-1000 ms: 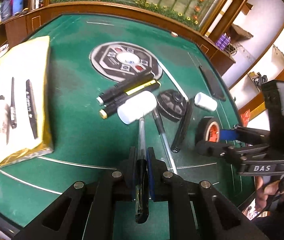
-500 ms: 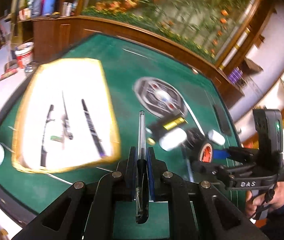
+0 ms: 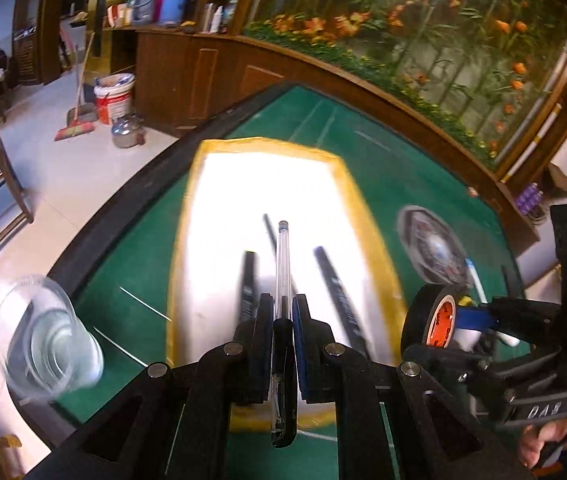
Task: Organize rigid objects
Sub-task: 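Carry the tape roll and pen into the white tray and release both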
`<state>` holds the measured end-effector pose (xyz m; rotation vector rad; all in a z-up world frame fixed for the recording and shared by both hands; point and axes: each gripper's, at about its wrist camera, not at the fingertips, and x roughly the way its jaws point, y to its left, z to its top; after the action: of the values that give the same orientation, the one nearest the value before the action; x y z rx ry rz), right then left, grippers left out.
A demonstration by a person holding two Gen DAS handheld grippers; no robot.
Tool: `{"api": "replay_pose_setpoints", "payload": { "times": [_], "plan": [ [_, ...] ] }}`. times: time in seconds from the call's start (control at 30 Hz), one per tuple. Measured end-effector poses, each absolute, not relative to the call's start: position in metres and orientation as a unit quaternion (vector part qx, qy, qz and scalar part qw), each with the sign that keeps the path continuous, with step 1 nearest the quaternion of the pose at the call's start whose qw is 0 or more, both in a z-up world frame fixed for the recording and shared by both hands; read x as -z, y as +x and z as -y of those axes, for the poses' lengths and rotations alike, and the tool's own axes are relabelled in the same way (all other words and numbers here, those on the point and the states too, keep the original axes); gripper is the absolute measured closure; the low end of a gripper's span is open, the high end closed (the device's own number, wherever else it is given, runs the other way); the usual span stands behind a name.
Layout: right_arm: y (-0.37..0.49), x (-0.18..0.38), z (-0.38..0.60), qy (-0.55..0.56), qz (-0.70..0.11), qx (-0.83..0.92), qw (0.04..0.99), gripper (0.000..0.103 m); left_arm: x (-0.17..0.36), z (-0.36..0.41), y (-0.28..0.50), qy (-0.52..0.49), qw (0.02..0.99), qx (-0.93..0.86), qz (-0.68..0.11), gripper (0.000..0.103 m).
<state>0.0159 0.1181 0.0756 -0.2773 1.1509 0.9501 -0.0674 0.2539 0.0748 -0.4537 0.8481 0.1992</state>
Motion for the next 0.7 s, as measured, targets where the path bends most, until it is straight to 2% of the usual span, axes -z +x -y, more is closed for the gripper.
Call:
{"api": "replay_pose_setpoints", "payload": {
  "times": [0.2,0.7],
  "plan": [
    [0.040,-0.048,-0.161,-0.137,-0.543,-0.409,0.720,0.040,-0.048,-0.285,-0.041,-0.222,0.869,-0.107,-0.429,0.094],
    [0.083,-0.021,-0.200,-0.160,-0.552,-0.374,0.728,0.040,-0.026,-0.291,-0.023,-0.217,0.861,-0.096,-0.451,0.094]
  ]
}}
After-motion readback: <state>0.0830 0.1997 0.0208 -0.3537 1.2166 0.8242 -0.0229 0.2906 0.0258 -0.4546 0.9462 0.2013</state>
